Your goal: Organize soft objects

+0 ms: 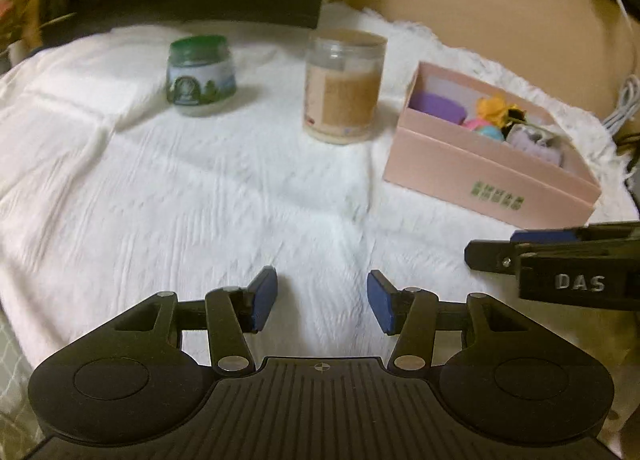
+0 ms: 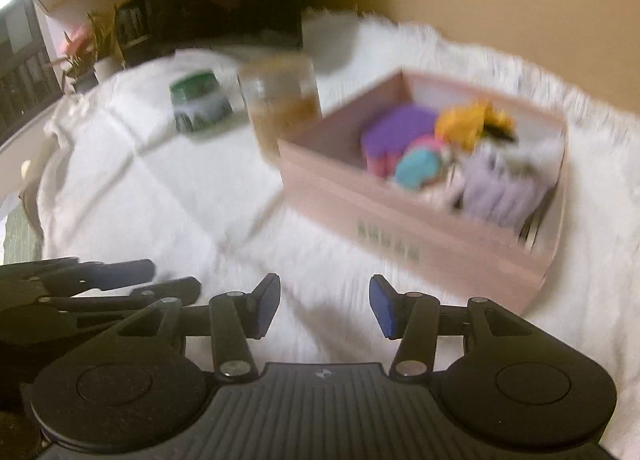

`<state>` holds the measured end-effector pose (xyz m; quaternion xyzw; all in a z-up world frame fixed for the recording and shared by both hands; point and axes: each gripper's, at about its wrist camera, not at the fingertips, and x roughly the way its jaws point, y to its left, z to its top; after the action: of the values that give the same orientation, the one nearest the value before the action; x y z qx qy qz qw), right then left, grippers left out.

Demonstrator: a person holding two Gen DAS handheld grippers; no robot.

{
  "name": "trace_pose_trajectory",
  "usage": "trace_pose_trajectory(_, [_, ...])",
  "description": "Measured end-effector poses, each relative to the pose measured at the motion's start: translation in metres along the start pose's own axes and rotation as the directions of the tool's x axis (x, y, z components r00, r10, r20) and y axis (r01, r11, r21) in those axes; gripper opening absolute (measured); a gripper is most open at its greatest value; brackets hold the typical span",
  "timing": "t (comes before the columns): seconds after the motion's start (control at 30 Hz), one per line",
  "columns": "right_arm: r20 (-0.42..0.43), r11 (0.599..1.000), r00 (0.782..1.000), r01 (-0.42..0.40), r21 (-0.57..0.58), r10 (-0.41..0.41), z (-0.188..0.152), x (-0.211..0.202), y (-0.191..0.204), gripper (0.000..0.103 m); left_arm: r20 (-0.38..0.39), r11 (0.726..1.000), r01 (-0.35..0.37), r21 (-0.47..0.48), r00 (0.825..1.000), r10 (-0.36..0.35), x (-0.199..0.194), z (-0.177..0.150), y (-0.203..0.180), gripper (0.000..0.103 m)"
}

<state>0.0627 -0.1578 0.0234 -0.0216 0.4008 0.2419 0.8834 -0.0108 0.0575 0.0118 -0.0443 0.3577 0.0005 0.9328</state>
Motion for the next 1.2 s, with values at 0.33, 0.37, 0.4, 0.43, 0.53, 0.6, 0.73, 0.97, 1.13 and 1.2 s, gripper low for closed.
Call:
trace_pose_trajectory(0.33, [0.075,0.993,0.996,0.055,-0.1,-0.048,-0.02,0.014,0.003,0.071,0.058,0.995,-0.101,0.015,0.993,0.1,0.003,-0.01,-0.018,0.055])
trace_pose_trajectory(0.37, [0.079,0.992,0.995,0.07,-0.103,-0.062,-0.022,0.013,0.002,0.076,0.063,0.995,-0.099,0.017,0.993,0.098,0.003,-0.011,-0.018,0.055])
trace_pose_trajectory(0.4, [0.082,0.991,0.993,0.088,-0.101,-0.08,-0.024,0.012,0.001,0.08,0.066,0.995,-0.096,0.016,0.993,0.094,0.003,-0.011,-0.017,0.055])
trace_pose_trajectory(0.43, [0.081,0.991,0.992,0.105,-0.085,-0.099,-0.025,0.012,-0.001,0.087,0.068,0.995,-0.094,0.017,0.993,0.093,0.003,-0.012,-0.017,0.055])
trace_pose_trajectory(0.53, [0.077,0.99,0.99,0.122,-0.065,-0.117,-0.025,0.013,-0.006,0.096,0.072,0.995,-0.1,0.021,0.993,0.098,0.002,-0.012,-0.018,0.055])
trace_pose_trajectory(0.6, [0.089,0.991,0.99,0.113,-0.066,-0.106,-0.027,0.014,-0.009,0.098,0.074,0.994,-0.104,0.02,0.992,0.102,0.001,-0.013,-0.019,0.055])
trace_pose_trajectory(0.73, [0.126,0.992,0.987,0.11,-0.06,-0.102,-0.032,0.013,-0.012,0.1,0.078,0.994,-0.104,0.018,0.992,0.103,0.001,-0.013,-0.018,0.055])
trace_pose_trajectory(0.97, [0.124,0.993,0.987,0.11,-0.051,-0.104,-0.03,0.014,-0.012,0.102,0.083,0.994,-0.109,0.013,0.991,0.107,0.0,-0.014,-0.018,0.055])
trace_pose_trajectory(1.13, [0.123,0.993,0.987,0.107,-0.05,-0.101,-0.03,0.014,-0.013,0.102,0.084,0.994,-0.106,0.01,0.991,0.105,0.0,-0.014,-0.018,0.055])
trace_pose_trajectory(1.2, [0.123,0.993,0.987,0.108,-0.05,-0.101,-0.03,0.014,-0.013,0.102,0.084,0.994,-0.105,0.01,0.991,0.104,0.0,-0.014,-0.018,0.055])
